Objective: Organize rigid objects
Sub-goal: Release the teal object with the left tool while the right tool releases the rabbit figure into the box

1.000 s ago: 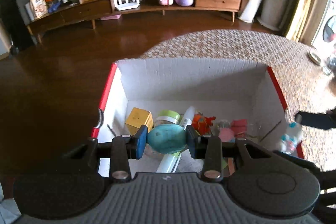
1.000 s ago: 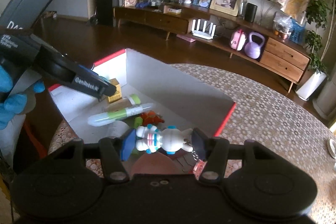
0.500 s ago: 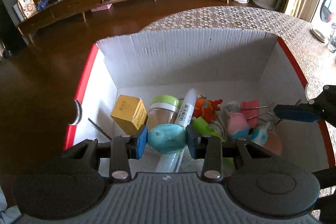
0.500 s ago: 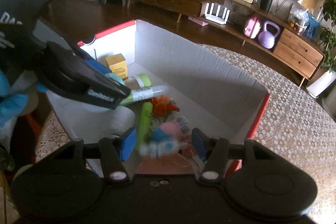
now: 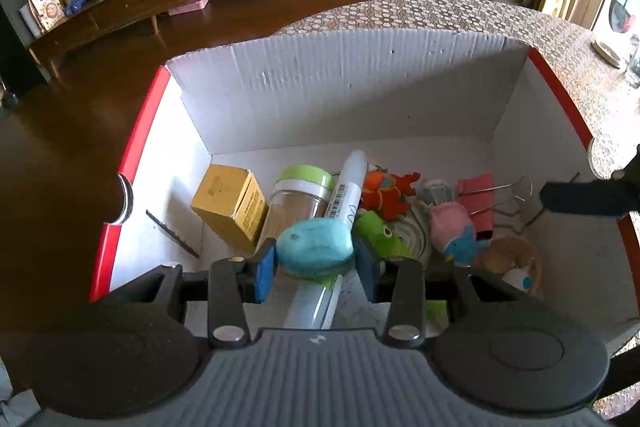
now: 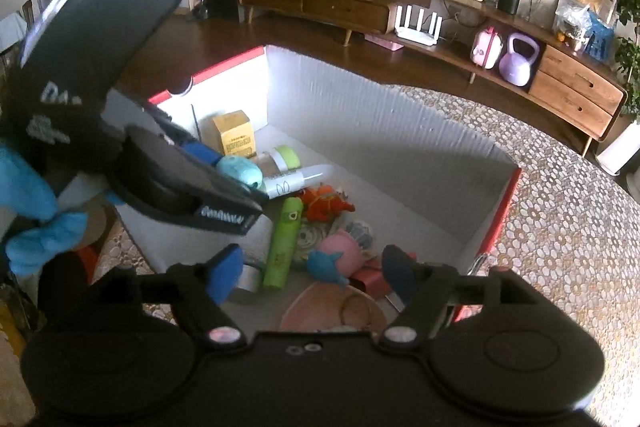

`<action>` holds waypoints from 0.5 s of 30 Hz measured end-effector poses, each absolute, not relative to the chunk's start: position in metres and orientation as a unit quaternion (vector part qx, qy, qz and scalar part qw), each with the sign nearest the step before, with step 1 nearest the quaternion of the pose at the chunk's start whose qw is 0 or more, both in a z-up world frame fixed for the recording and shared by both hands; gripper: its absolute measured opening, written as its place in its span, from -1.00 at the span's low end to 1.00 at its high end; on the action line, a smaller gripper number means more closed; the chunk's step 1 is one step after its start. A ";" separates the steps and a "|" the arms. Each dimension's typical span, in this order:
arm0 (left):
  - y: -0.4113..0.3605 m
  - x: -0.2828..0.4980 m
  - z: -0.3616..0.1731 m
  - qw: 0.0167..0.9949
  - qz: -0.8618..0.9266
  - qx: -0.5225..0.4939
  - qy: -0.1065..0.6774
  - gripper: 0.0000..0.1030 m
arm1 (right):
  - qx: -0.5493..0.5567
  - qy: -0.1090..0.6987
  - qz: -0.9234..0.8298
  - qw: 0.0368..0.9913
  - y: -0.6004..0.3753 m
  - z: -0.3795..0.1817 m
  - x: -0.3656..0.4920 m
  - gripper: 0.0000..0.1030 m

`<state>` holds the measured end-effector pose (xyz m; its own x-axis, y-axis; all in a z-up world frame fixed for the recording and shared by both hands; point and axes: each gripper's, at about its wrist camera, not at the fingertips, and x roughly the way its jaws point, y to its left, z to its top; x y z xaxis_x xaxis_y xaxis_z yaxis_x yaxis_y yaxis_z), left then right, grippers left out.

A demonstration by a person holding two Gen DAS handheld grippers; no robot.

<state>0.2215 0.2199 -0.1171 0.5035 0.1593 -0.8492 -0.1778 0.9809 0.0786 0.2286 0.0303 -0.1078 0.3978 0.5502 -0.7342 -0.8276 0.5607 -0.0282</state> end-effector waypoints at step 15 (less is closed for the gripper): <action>0.211 0.194 -0.090 0.884 0.120 -0.022 0.452 0.19 | -0.159 0.323 0.428 0.829 -0.006 -0.074 0.211 0.70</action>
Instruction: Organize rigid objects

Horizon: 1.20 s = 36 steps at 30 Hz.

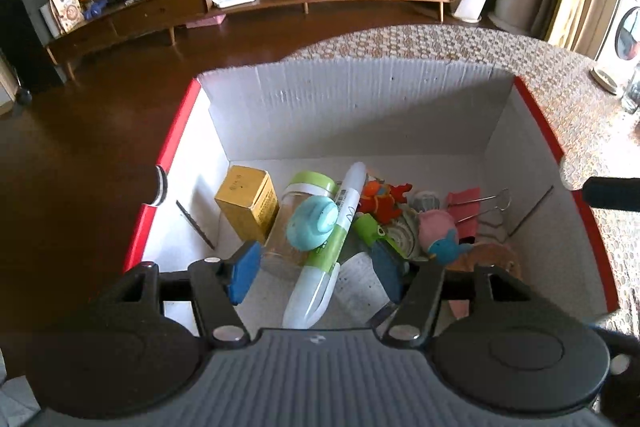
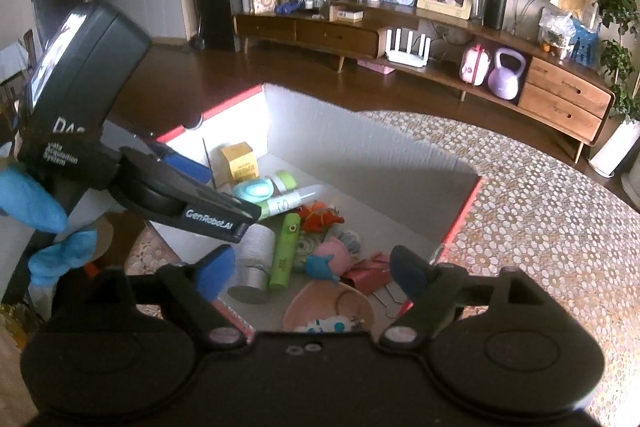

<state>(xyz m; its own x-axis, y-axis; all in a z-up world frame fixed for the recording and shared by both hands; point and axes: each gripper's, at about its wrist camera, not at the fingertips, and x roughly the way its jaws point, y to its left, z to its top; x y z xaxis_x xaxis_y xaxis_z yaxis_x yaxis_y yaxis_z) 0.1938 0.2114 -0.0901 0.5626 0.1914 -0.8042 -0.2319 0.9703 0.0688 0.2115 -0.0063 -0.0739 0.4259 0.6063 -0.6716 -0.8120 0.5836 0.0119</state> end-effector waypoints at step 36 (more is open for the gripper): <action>0.154 0.093 -0.031 0.933 0.127 -0.037 0.335 0.66 | -0.051 0.242 0.429 0.869 -0.108 -0.026 0.161 1.00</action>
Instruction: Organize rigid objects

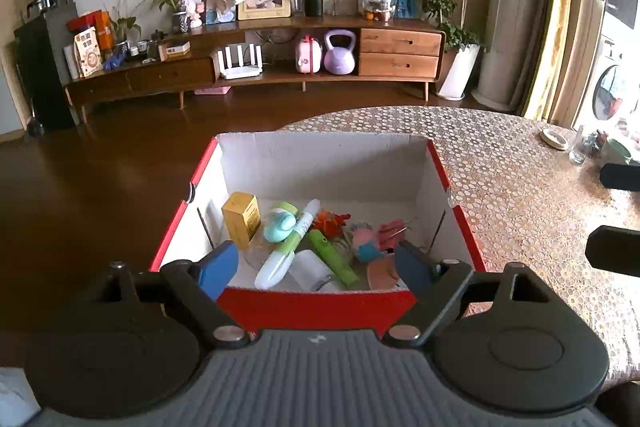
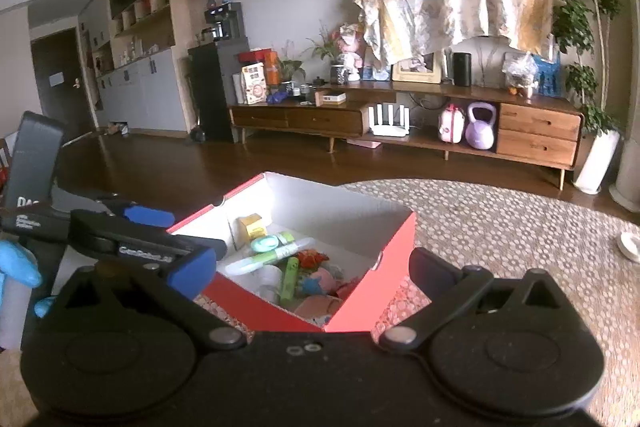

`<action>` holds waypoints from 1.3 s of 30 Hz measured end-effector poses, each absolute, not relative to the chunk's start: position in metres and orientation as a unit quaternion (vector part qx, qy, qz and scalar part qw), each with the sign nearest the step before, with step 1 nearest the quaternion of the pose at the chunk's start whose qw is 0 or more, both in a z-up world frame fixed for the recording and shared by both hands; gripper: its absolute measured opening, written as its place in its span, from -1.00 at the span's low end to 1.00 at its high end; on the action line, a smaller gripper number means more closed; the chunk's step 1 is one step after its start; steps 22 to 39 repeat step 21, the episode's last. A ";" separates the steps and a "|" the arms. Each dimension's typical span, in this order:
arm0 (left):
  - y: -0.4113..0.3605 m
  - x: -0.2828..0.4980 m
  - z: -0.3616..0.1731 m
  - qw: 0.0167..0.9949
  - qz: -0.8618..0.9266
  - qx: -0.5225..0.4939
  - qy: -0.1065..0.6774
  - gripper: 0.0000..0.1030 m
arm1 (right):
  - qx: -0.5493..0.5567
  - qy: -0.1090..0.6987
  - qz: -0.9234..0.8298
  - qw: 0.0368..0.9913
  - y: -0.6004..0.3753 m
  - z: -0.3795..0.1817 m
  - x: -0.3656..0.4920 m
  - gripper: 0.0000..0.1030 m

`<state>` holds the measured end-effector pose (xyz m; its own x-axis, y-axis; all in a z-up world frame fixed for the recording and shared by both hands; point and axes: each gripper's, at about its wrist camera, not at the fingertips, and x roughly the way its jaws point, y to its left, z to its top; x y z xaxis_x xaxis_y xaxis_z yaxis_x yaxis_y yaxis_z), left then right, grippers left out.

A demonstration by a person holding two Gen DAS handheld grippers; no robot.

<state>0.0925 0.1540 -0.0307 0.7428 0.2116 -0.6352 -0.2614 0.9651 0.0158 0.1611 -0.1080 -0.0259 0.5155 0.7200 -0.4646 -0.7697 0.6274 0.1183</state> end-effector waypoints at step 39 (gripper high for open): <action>0.139 0.075 -0.037 0.928 0.132 -0.035 0.347 0.67 | -0.033 0.267 0.402 0.875 -0.119 -0.045 0.161 1.00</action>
